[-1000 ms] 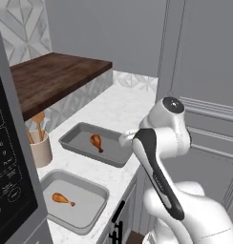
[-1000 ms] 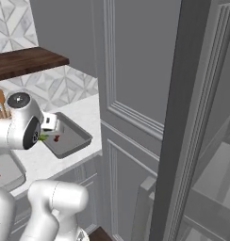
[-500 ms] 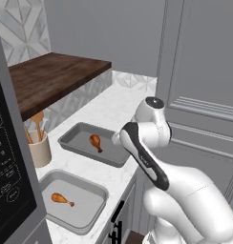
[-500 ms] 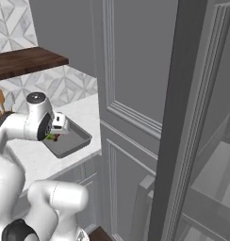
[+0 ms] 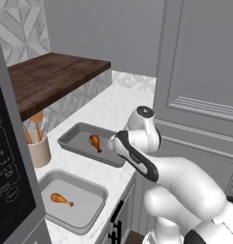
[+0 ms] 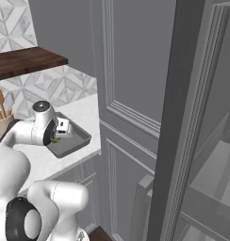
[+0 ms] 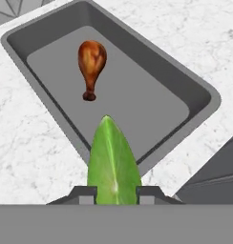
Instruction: Place one lemon wedge and one chicken drumstick in each tupperware on the nearby counter, to pack two identical lunches.
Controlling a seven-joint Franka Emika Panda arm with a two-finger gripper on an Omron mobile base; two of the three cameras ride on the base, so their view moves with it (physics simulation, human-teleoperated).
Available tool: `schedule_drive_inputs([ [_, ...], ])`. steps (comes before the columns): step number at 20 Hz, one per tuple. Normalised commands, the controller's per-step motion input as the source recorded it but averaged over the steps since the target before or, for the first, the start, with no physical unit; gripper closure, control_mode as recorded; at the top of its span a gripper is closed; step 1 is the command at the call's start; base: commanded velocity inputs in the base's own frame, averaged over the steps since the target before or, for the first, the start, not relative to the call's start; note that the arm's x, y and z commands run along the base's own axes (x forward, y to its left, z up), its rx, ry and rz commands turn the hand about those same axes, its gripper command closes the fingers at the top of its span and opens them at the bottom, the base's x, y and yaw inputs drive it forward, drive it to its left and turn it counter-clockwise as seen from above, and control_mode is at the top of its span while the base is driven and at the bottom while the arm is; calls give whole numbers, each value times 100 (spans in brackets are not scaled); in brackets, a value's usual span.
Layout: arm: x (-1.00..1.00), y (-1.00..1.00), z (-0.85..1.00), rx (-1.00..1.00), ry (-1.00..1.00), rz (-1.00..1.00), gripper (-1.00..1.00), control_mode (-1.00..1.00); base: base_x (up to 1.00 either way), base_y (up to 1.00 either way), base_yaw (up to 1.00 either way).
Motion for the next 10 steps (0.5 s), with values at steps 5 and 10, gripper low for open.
schedule_drive_inputs([
  [5, 46, 19, -31, 0, 1, 0, 100, -100, 0, 0, 0],
  [10, 52, 20, -35, 0, 0, 0, 100, -100, 0, 0, 0],
])
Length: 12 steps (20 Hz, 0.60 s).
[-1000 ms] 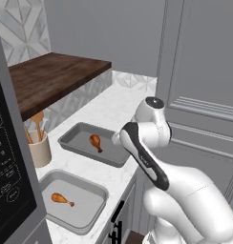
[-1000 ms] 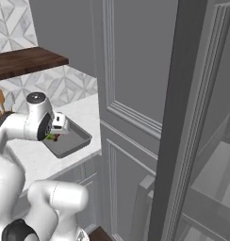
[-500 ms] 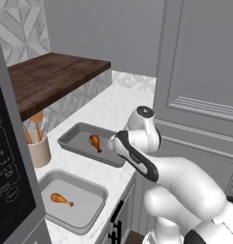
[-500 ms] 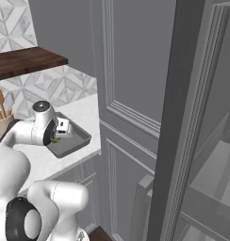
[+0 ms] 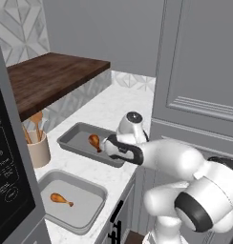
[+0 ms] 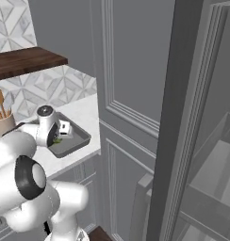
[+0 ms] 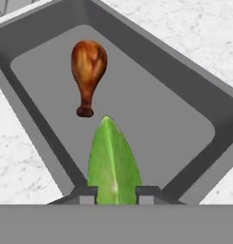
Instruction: Place one lemon wedge and one chicken drumstick in each tupperware on the nearby counter, to pack two identical lunches.
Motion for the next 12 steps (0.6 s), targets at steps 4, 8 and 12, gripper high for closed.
schedule_drive_inputs([
  [4, 58, 2, -10, 0, 0, 0, -100, -100, 0, 0, 0],
  [8, 52, 1, -5, 0, 0, 0, -100, -100, 0, 0, 0],
  [12, 19, 10, 2, 0, -1, 0, -100, -100, 0, 0, 0],
])
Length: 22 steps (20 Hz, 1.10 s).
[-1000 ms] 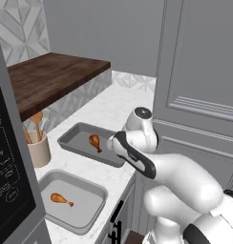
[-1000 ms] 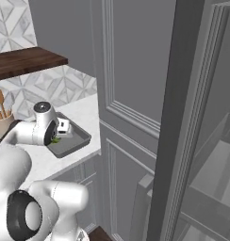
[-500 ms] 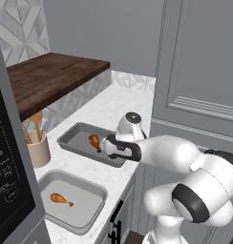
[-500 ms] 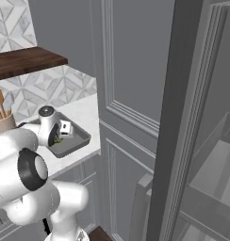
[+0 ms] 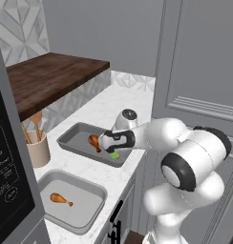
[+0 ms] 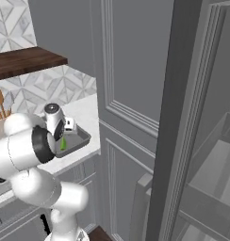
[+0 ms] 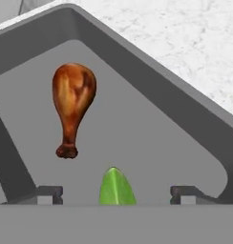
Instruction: Place one lemon wedge and one chicken drumstick in each tupperware on the nearby counter, to pack two identical lunches.
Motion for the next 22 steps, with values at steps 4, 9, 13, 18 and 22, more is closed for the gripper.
schedule_drive_inputs([
  [4, -62, 8, 41, 0, -6, -1, -100, -100, 0, 0, 0],
  [9, -100, -26, 56, 1, -15, -10, -100, -100, 0, 0, 0],
  [13, -100, -49, 81, 5, -13, -16, -100, -100, 0, 0, 0],
  [18, -100, -58, 79, 7, -8, -16, -100, -100, 0, 0, 0],
  [22, -100, -62, 67, 9, -2, -10, -100, -100, 0, 0, 0],
])
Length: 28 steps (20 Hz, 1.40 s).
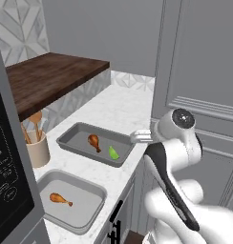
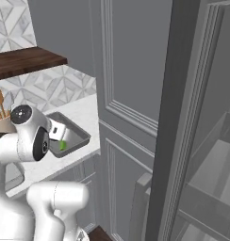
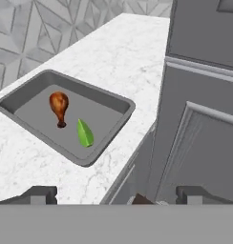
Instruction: Place one lemon wedge and one chicken drumstick in each tupperware on the nearby counter, to pack two identical lunches.
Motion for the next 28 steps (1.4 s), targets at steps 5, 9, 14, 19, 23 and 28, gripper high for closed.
schedule_drive_inputs([
  [5, -87, -32, 49, 3, -4, -1, -100, -100, 0, 0, 0],
  [9, -91, -26, 14, 1, -8, 0, -100, -100, 0, 0, 0],
  [14, -20, -1, 0, 0, -3, 0, -100, 100, -80, 4, 0],
  [19, 0, 0, 0, 0, 0, 0, -100, 100, -100, 22, 0],
  [23, 0, 0, 0, 0, 0, 0, -100, 100, -100, -2, -6],
  [28, 0, 0, 0, 0, 0, 0, -100, 100, -96, -55, -35],
])
